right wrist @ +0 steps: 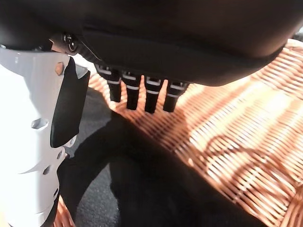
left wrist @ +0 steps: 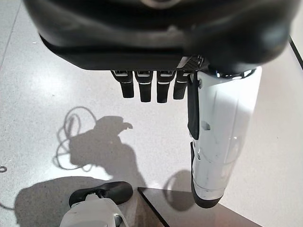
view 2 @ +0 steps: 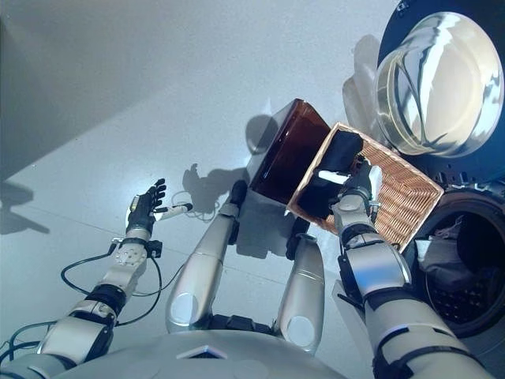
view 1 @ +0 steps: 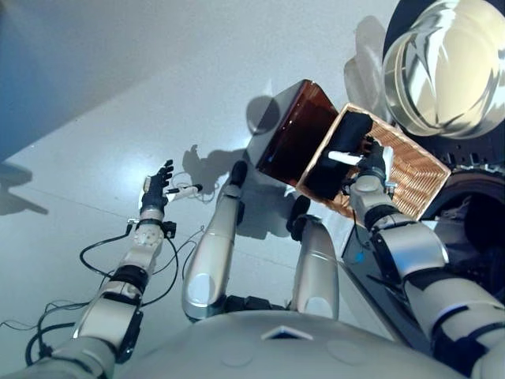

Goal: Pick up the clothes and place them into the washing machine

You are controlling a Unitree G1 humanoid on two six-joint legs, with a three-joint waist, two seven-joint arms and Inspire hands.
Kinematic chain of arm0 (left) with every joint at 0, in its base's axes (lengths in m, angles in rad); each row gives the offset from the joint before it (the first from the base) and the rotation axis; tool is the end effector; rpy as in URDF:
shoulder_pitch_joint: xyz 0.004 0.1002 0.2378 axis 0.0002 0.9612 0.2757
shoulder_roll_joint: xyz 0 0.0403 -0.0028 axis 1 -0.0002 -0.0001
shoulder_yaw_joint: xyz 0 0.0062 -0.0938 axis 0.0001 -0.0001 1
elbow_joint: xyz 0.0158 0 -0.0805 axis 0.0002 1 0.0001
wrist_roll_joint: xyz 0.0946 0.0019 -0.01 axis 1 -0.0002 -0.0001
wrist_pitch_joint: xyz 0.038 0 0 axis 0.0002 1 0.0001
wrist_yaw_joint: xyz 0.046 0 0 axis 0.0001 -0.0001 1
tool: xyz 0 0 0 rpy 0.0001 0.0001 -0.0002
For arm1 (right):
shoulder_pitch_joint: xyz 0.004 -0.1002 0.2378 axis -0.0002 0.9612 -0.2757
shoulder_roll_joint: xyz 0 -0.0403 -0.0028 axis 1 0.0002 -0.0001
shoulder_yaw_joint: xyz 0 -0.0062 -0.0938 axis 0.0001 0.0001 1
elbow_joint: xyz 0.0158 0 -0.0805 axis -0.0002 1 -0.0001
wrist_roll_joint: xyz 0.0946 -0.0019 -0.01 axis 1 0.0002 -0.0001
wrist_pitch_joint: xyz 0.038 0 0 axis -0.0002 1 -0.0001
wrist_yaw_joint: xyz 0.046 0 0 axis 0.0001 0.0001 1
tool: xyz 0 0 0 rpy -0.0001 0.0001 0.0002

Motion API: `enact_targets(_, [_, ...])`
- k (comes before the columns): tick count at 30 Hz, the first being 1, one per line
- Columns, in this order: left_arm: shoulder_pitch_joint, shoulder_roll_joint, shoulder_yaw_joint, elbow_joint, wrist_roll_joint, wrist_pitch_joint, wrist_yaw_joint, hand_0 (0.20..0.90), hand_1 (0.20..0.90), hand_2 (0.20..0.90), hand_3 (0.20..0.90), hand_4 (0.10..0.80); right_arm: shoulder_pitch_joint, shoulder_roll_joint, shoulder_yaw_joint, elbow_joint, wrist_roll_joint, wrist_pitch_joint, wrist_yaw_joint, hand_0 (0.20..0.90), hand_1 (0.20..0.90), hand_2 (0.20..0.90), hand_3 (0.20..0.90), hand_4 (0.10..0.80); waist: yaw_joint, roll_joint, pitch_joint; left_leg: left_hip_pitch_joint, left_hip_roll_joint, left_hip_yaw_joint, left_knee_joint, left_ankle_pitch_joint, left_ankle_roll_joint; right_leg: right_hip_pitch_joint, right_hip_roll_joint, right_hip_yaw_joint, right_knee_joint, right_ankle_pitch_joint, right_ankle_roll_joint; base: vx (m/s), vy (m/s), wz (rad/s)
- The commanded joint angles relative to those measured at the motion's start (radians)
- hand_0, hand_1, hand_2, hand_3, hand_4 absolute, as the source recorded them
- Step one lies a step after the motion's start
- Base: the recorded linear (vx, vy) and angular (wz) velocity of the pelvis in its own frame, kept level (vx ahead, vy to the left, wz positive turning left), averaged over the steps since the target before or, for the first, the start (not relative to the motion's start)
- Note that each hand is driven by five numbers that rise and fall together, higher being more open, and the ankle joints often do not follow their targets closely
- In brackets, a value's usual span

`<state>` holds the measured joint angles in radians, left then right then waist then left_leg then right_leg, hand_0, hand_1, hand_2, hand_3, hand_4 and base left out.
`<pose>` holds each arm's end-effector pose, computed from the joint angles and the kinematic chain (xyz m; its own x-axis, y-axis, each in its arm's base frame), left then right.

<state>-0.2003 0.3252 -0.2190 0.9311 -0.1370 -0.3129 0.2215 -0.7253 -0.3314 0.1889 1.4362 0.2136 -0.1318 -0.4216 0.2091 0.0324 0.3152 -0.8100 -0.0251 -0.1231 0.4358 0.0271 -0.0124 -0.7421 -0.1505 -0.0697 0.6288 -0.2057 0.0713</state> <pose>0.1889 0.2160 -0.0377 0.9059 0.2203 -0.3617 -0.0877 0.9331 0.3488 0.2726 -0.2255 0.0145 0.7488 -0.5561 -0.3605 0.3716 0.8027 -0.4665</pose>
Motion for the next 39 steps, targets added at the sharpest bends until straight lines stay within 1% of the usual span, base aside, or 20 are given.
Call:
enact_targets(1, [0.008,0.031,-0.01,-0.017,-0.007,-0.049,0.053,0.9,0.9,0.9,0.9,0.8,-0.008,-0.064,0.0,0.009,0.028,-0.04,-0.066,0.9,0.9,0.9,0.9,0.8,0.02,0.013,-0.032,-0.017,-0.033,0.016,0.058,-0.092,-0.002,-0.009,0.014,0.018,-0.137,0.132,-0.031,0.0,0.0,0.0])
enact_targets(2, [0.008,0.031,-0.01,-0.017,-0.007,-0.049,0.053,0.9,0.9,0.9,0.9,0.8,-0.008,-0.064,0.0,0.009,0.028,-0.04,-0.066,0.9,0.9,0.9,0.9,0.8,0.02,0.013,-0.032,-0.017,-0.033,0.016,0.059,-0.092,-0.002,-0.009,0.014,0.018,-0.137,0.132,-0.031,0.084,-0.005,0.01])
enact_targets(3, [0.014,0.027,-0.012,-0.019,-0.007,-0.049,0.055,0.9,0.9,0.9,0.9,0.8,-0.011,-0.064,0.001,0.014,0.026,-0.038,-0.066,0.9,0.9,0.9,0.9,0.8,0.019,0.013,-0.035,-0.01,-0.033,0.013,0.076,-0.133,-0.001,-0.004,0.016,0.026,-0.122,0.1,-0.027,0.084,-0.01,0.01])
enact_targets(4, [0.015,0.026,-0.011,-0.023,-0.008,-0.049,0.056,0.9,0.9,0.9,0.9,0.8,-0.011,-0.065,0.001,0.013,0.025,-0.038,-0.066,0.9,0.9,0.9,0.9,0.8,0.019,0.014,-0.035,-0.013,-0.034,0.013,0.078,-0.133,-0.001,-0.008,0.017,0.026,-0.12,0.1,-0.027,0.0,0.0,0.0])
enact_targets(5, [0.016,0.025,-0.011,-0.027,-0.008,-0.05,0.054,0.9,0.9,0.9,0.9,0.8,-0.011,-0.066,0.0,0.013,0.025,-0.038,-0.065,0.9,0.9,0.9,0.9,0.8,0.02,0.018,-0.035,-0.027,-0.033,0.017,0.067,-0.096,0.001,-0.022,0.017,0.023,-0.129,0.132,-0.033,0.0,0.0,0.0])
enact_targets(6, [0.019,0.025,-0.011,-0.033,-0.007,-0.05,0.053,0.9,0.9,0.9,0.9,0.8,-0.009,-0.066,0.0,0.016,0.025,-0.036,-0.064,0.9,0.9,0.9,0.9,0.8,0.021,0.018,-0.04,-0.019,-0.035,0.014,0.078,-0.132,-0.001,-0.016,0.018,0.027,-0.116,0.099,-0.028,0.0,0.0,0.0])
enact_targets(11, [0.027,0.024,-0.007,-0.05,-0.012,-0.053,0.045,0.9,0.9,0.9,0.9,0.8,-0.011,-0.085,-0.006,0.034,0.023,-0.031,-0.066,0.9,0.9,0.9,0.9,0.8,0.03,0.029,-0.047,-0.026,-0.039,0.007,0.074,-0.13,-0.002,-0.024,0.015,0.024,-0.112,0.096,-0.028,0.019,-0.005,0.0])
enact_targets(12, [0.029,0.025,-0.007,-0.058,-0.012,-0.051,0.043,0.9,0.9,0.9,0.9,0.8,-0.012,-0.091,-0.007,0.035,0.023,-0.032,-0.068,0.862,0.862,0.862,0.862,0.773,0.033,0.032,-0.047,-0.028,-0.04,0.006,0.071,-0.128,-0.002,-0.026,0.014,0.022,-0.112,0.094,-0.028,0.0,0.0,0.0])
enact_targets(14, [0.036,0.026,-0.005,-0.064,-0.014,-0.052,0.041,0.9,0.9,0.9,0.9,0.8,-0.018,-0.101,-0.011,0.04,0.026,-0.029,-0.067,0.864,0.864,0.864,0.864,0.775,0.036,0.035,-0.047,-0.028,-0.041,0.005,0.067,-0.127,-0.002,-0.029,0.016,0.024,-0.111,0.092,-0.03,0.0,0.0,0.0])
enact_targets(15, [0.037,0.027,-0.005,-0.065,-0.013,-0.053,0.042,0.9,0.9,0.9,0.9,0.8,-0.019,-0.102,-0.011,0.04,0.025,-0.029,-0.071,0.9,0.9,0.9,0.9,0.8,0.037,0.036,-0.047,-0.029,-0.041,0.006,0.067,-0.127,-0.002,-0.03,0.015,0.024,-0.111,0.092,-0.03,0.0,0.0,0.0])
enact_targets(19, [0.043,0.028,-0.007,-0.067,-0.008,-0.052,0.043,0.9,0.9,0.9,0.9,0.8,-0.023,-0.107,-0.017,0.049,0.027,-0.025,-0.072,0.9,0.9,0.9,0.9,0.8,0.042,0.04,-0.046,-0.038,-0.046,0.003,0.069,-0.127,0.0,-0.035,0.014,0.02,-0.104,0.089,-0.03,0.0,0.0,0.0])
enact_targets(21, [0.041,0.028,-0.008,-0.062,-0.008,-0.051,0.043,0.9,0.9,0.9,0.9,0.8,-0.023,-0.108,-0.018,0.05,0.029,-0.025,-0.071,0.829,0.829,0.829,0.829,0.749,0.043,0.041,-0.046,-0.042,-0.046,0.001,0.072,-0.127,0.0,-0.037,0.014,0.02,-0.102,0.086,-0.031,0.0,0.0,0.0])
enact_targets(22, [0.04,0.027,-0.008,-0.062,-0.008,-0.05,0.043,0.9,0.9,0.9,0.9,0.8,-0.022,-0.109,-0.018,0.051,0.028,-0.025,-0.069,0.73,0.73,0.73,0.73,0.678,0.043,0.041,-0.047,-0.044,-0.047,0.0,0.071,-0.127,0.001,-0.038,0.014,0.02,-0.102,0.085,-0.032,0.0,0.0,0.0])
enact_targets(24, [0.039,0.025,-0.008,-0.067,-0.007,-0.05,0.043,0.9,0.9,0.9,0.9,0.8,-0.015,-0.108,-0.019,0.049,0.027,-0.025,-0.068,0.584,0.584,0.584,0.584,0.575,0.046,0.045,-0.047,-0.042,-0.049,-0.001,0.065,-0.125,0.001,-0.037,0.014,0.018,-0.102,0.083,-0.031,0.018,-0.018,0.05])
enact_targets(25, [0.039,0.025,-0.008,-0.066,-0.005,-0.051,0.042,0.9,0.9,0.9,0.9,0.8,-0.016,-0.108,-0.02,0.051,0.026,-0.025,-0.069,0.488,0.488,0.488,0.488,0.506,0.047,0.045,-0.048,-0.042,-0.05,-0.001,0.064,-0.126,0.001,-0.036,0.013,0.017,-0.102,0.082,-0.031,0.016,-0.012,0.06])
enact_targets(26, [0.039,0.025,-0.008,-0.066,-0.005,-0.051,0.042,0.9,0.9,0.9,0.9,0.8,-0.016,-0.108,-0.02,0.051,0.026,-0.025,-0.069,0.464,0.464,0.464,0.464,0.488,0.047,0.045,-0.048,-0.042,-0.05,-0.001,0.064,-0.126,0.001,-0.036,0.013,0.017,-0.103,0.082,-0.031,0.022,-0.024,0.05])
enact_targets(27, [0.039,0.024,-0.009,-0.064,-0.003,-0.052,0.042,0.9,0.9,0.9,0.9,0.8,-0.016,-0.108,-0.022,0.054,0.024,-0.025,-0.071,0.321,0.321,0.321,0.321,0.386,0.049,0.046,-0.05,-0.042,-0.052,-0.004,0.062,-0.126,0.002,-0.034,0.011,0.015,-0.105,0.082,-0.031,0.023,-0.026,0.04])
enact_targets(29, [0.039,0.023,-0.009,-0.063,-0.004,-0.052,0.043,0.9,0.9,0.9,0.9,0.8,-0.016,-0.111,-0.022,0.056,0.023,-0.025,-0.072,0.2,0.2,0.2,0.2,0.3,0.05,0.046,-0.051,-0.04,-0.053,-0.005,0.058,-0.125,0.002,-0.034,0.01,0.013,-0.105,0.082,-0.031,0.018,-0.019,0.04])
enact_targets(39, [0.047,0.02,-0.017,-0.069,-0.008,-0.054,0.043,0.9,0.9,0.9,0.9,0.8,-0.018,-0.128,-0.03,0.058,0.024,-0.025,-0.077,0.2,0.2,0.2,0.2,0.3,0.058,0.052,-0.05,-0.026,-0.06,-0.013,0.029,-0.116,0.004,-0.019,0.007,0.013,-0.119,0.079,-0.03,0.02,-0.005,0.04])
